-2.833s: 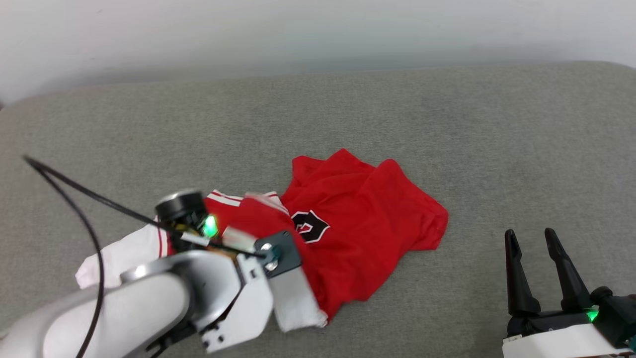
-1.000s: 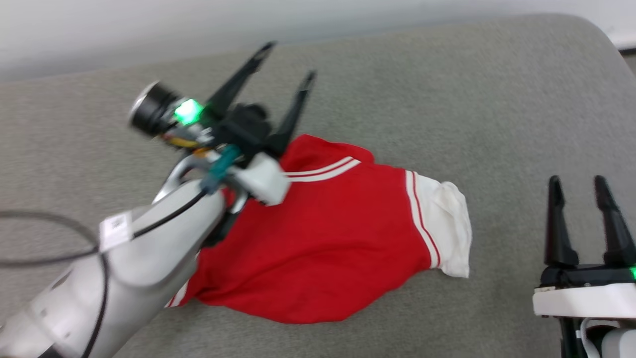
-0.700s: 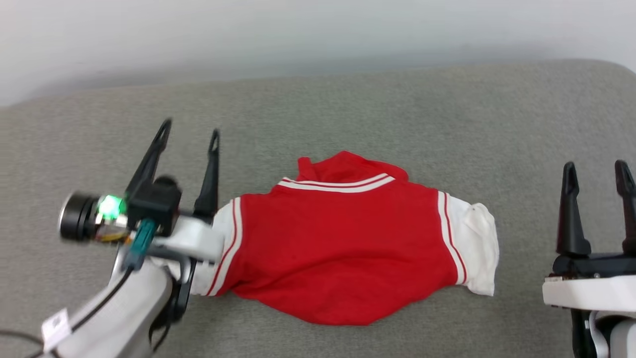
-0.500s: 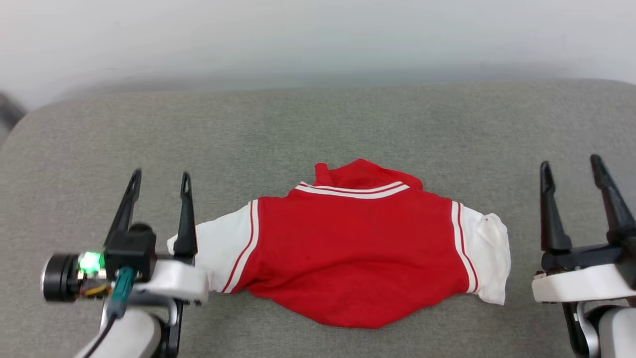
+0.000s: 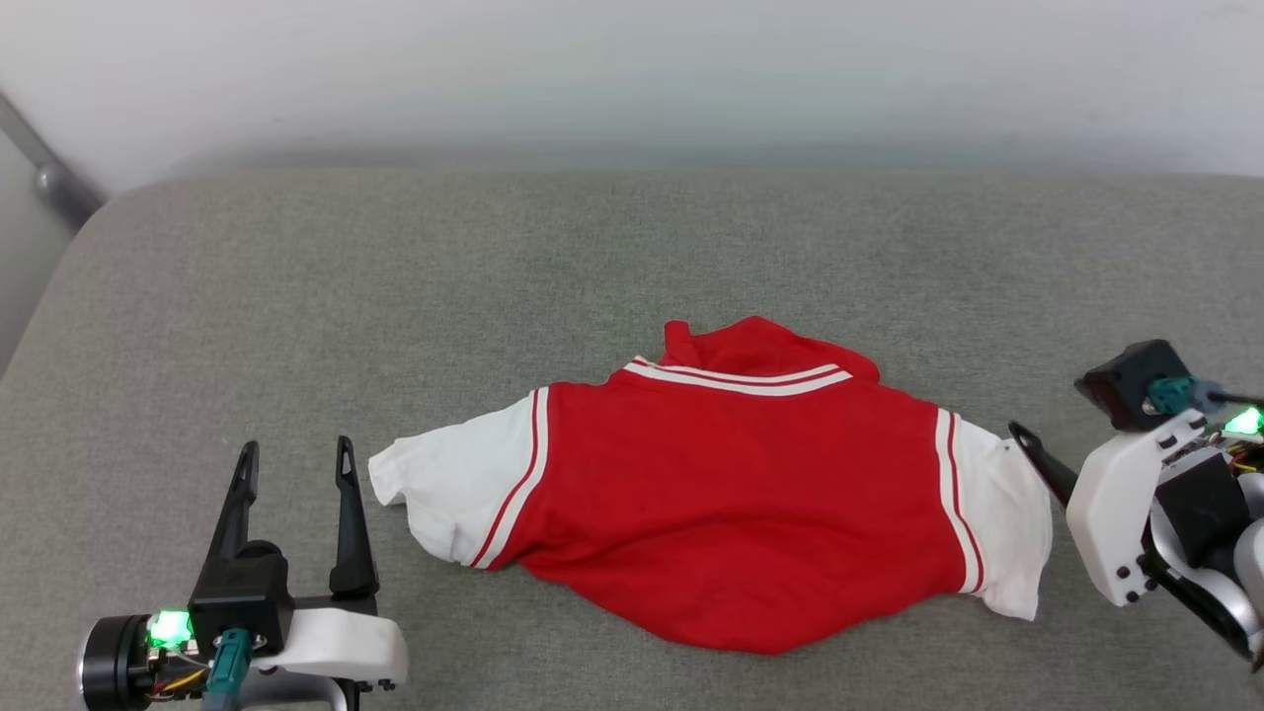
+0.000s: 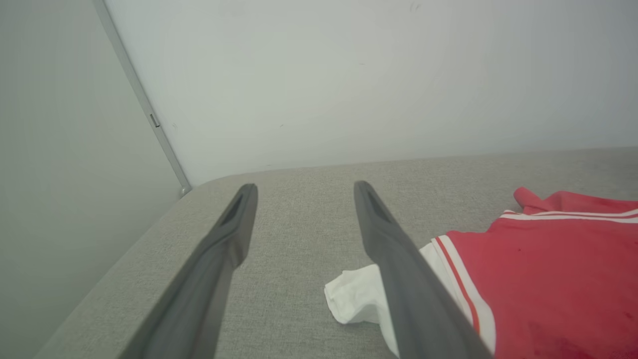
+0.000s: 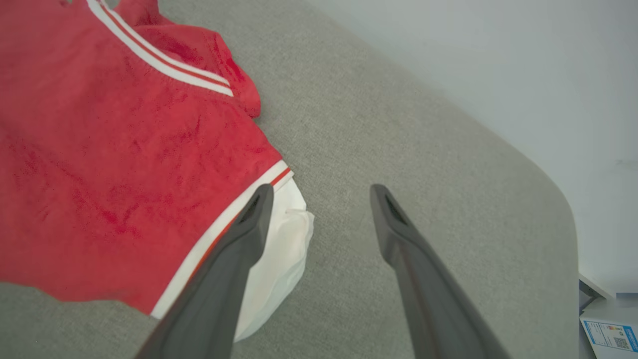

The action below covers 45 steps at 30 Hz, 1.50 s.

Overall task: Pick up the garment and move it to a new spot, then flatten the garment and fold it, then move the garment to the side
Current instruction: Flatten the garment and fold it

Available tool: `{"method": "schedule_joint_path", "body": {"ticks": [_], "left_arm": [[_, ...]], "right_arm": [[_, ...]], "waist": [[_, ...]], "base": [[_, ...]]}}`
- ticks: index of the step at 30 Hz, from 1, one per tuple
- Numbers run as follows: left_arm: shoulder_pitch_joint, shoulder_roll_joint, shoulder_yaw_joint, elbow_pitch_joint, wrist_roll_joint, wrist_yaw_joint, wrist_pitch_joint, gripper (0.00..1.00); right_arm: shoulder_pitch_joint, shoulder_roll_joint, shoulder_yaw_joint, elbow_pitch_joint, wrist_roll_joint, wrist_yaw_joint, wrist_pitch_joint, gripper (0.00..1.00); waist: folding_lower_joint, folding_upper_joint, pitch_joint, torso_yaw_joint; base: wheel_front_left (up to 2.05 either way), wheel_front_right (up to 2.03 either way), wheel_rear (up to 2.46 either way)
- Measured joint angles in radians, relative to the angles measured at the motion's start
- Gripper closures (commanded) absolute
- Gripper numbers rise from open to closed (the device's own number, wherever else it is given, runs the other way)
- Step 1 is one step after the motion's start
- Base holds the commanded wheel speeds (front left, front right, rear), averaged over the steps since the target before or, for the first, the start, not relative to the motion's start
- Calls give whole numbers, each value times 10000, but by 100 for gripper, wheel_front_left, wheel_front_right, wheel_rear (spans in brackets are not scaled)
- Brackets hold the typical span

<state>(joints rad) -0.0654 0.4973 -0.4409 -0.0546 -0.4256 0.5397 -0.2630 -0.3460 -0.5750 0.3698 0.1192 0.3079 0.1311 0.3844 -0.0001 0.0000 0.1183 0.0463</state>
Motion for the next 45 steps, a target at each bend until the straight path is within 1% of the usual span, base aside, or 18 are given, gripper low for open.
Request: {"method": "schedule_joint_path", "body": {"ticks": [2,4,6,9,14,18,20,21,22,25,29,34,38,41,43,44,45], "left_arm": [[20,-157,167,35,136,-180,0,0],[20,-349,336,84,282,-345,0,0],[20,-518,472,155,414,-506,0,0],[10,-794,644,259,650,-767,0,0],[-93,-1264,930,449,966,-1185,0,0],[-219,-1615,1164,585,1216,-1501,0,0],[-220,-1691,1356,698,1290,-1651,0,0],[-220,-1758,1453,759,1344,-1720,0,0],[-220,-1839,1542,803,1390,-1795,0,0],[-179,-1996,1755,936,1546,-1948,0,0],[60,-2146,1975,1145,1722,-2088,0,0],[216,-2232,2213,1256,1927,-2261,0,0],[314,-2307,2339,1281,2034,-2401,0,0],[363,-2370,2454,1367,2113,-2497,0,0],[363,-2433,2474,1467,2134,-2596,0,0],[360,-2452,2470,1519,2180,-2665,0,0],[355,-2456,2474,1580,2213,-2692,0,0]], "right_arm": [[-286,-520,610,71,660,0,828,0],[-610,-813,1080,203,1461,0,1676,0],[-896,-1141,1544,431,1954,0,2451,0],[-1237,-1509,2061,834,2621,-2,3227,0],[-1494,-1720,2995,1463,3064,-2,3655,0],[-1705,-1806,3584,1659,3394,-2,3565,0],[-1875,-1862,3858,1732,3459,-2,3407,0],[-1941,-1879,3983,1770,3511,-4,3281,49],[-2008,-1885,4096,1824,3576,-4,3122,100],[-2194,-1889,4435,1927,3672,2,2573,100],[-2247,-1906,4429,2134,4098,6,1962,100],[-2128,-2568,3902,2581,4614,4,1515,100],[-1443,-2947,3492,3145,5062,2,1338,100],[-908,-2926,3384,3496,5310,2,1225,100],[-698,-2744,3313,3703,5381,0,1055,100],[-639,-2654,3235,3795,5379,0,894,98],[-622,-2569,3156,3898,5375,0,719,70]], "waist": [[0,0,102,77],[0,0,229,147],[1,0,365,223],[1,0,590,348],[1,0,1022,567],[0,0,1329,716],[0,0,1425,731],[0,0,1441,716],[0,0,1436,691],[1,0,1312,605],[2,0,999,472],[2,0,582,306],[1,0,412,232],[2,0,420,227],[2,0,445,219],[2,0,449,216],[2,0,440,209]], "base": [[0,0,0],[0,0,0],[0,0,0],[0,0,0],[0,0,0],[0,0,0],[0,0,0],[0,0,0],[0,0,0],[0,0,0],[0,0,0],[0,0,0],[0,0,0],[0,0,0],[0,0,0],[0,0,0],[0,0,0]]}}
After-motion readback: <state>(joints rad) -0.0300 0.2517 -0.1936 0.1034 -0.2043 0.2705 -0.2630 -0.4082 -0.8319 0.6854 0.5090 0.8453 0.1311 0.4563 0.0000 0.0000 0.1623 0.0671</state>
